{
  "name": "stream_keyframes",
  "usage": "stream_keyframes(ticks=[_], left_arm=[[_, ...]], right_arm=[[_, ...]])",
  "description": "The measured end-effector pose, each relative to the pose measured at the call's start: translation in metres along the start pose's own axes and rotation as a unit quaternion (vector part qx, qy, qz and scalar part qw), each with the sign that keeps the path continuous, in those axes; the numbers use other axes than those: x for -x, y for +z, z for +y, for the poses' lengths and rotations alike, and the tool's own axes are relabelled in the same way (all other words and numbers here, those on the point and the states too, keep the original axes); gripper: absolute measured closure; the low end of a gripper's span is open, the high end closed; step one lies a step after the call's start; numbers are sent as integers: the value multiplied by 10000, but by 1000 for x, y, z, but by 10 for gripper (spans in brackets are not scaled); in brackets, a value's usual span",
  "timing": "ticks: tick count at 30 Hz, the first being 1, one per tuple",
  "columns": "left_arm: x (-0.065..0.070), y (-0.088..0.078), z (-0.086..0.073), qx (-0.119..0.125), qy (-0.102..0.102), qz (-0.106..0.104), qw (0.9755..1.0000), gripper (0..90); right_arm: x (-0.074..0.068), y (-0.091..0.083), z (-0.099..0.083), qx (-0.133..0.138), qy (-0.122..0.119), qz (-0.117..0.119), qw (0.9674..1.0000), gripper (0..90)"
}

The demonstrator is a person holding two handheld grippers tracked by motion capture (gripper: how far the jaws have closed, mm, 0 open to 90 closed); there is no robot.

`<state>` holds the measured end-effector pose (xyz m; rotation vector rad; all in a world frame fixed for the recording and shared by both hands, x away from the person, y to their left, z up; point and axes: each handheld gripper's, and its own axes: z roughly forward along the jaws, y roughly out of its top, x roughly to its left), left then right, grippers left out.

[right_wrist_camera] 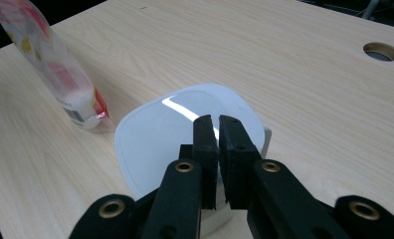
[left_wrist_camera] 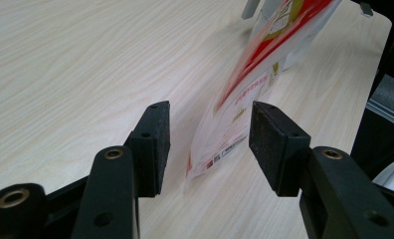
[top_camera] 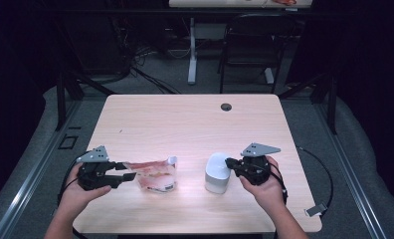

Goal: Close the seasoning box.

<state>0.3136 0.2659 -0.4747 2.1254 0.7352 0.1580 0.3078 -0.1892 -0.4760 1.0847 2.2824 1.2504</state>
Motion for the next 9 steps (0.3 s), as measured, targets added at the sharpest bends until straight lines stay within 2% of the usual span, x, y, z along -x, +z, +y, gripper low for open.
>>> stream_keyframes(ticks=[2,9], left_arm=[[0,0,0,-6,-16,8,10000,511],[0,1,-1,-35,-14,-9,10000,503]], right_arm=[[1,-2,-4,43,33,24,10000,839],[7,-15,-20,199,156,-130,9996,776]])
